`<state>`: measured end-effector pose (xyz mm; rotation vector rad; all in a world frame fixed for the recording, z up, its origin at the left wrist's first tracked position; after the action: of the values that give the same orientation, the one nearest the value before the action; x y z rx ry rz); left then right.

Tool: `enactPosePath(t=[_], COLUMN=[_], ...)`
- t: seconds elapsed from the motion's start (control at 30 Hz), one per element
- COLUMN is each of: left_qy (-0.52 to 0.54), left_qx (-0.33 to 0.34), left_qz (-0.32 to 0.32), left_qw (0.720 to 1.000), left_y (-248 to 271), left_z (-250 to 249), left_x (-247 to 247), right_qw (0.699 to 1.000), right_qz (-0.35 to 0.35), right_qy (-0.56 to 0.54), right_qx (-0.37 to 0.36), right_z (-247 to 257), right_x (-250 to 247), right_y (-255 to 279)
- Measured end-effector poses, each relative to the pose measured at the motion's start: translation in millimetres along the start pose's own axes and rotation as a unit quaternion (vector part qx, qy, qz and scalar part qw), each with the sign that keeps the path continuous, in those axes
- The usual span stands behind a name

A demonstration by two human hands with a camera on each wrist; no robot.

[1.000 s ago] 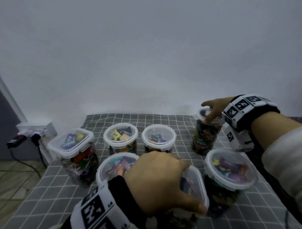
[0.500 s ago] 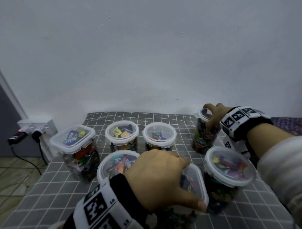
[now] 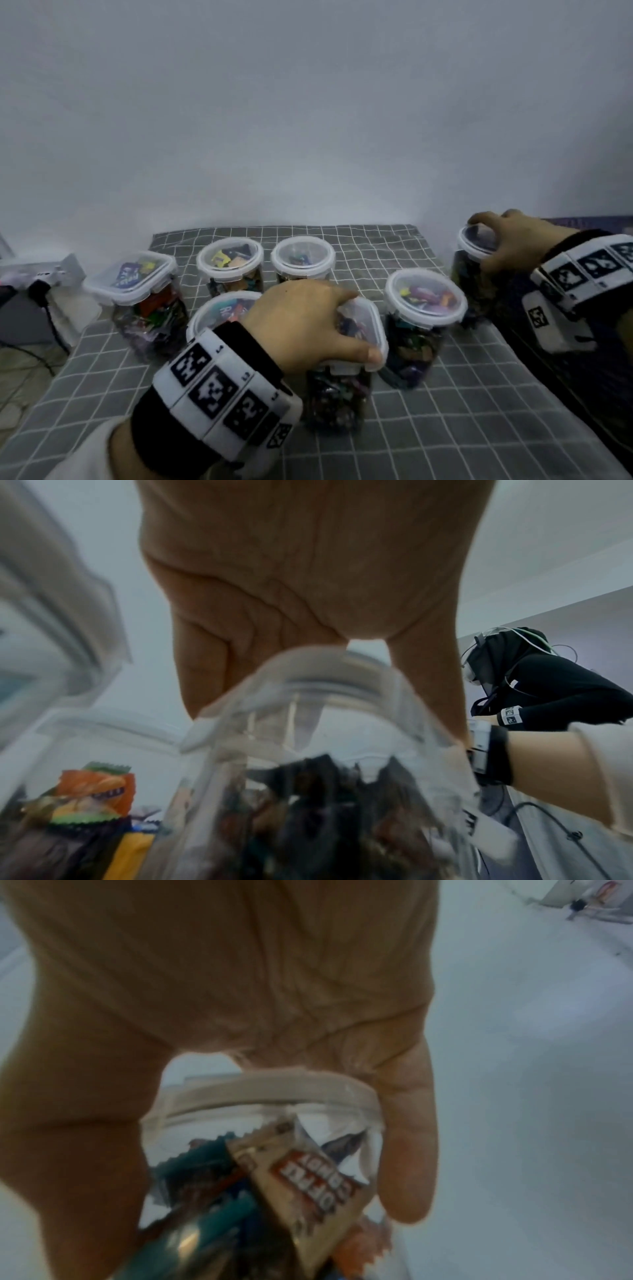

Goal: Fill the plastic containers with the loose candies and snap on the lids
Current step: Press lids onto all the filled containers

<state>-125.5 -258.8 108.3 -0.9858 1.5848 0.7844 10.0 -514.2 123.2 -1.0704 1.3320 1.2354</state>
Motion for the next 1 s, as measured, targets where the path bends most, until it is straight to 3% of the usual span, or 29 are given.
enactPosePath(t=[0.17,0.37,0.53,0.73,1.0], left_qy=[0.027,0.103,0.173,0.203,0.274], left_qx=[0.024,0.122,0.147,0.12,0.108], left_qz=[-0.05,-0.112,-0.045,0.035,0.053], left_qw=[0.998,0.981,0.973,0.971,0.954], left_y=[8.5,18.7,9.7,2.1,6.3], left_z=[-16.4,-81.3,-119.9,-125.6,-124.0], left_x=[-3.1,-7.9,36.1,82.0,106.0], right_qw=[0.997,0.994,0.992,0.991,0.973], right_qz=[0.067,0.092,0.084,0.04,-0.015], right_qy=[0.012,0.002,-0.03,-0.061,-0.195], right_qx=[-0.028,-0.063,-0.092,-0.114,-0.123], right_z=[-20.4,-23.9,-14.6,-6.3,-6.6], right_x=[14.3,23.2,33.0,47.4,59.2], right_y=[65.1,114.2,131.0,141.0,147.9])
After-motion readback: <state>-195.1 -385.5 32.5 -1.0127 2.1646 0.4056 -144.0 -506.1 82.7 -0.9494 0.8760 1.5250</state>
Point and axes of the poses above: each hand's wrist, its own y-axis away from the middle knuckle, its own x-axis out of the palm, z = x × y, the point moved 7 cm from there along -y, towards the middle knuckle, and after that the axes turned 5 degrees about x, right-handed, at the moved point
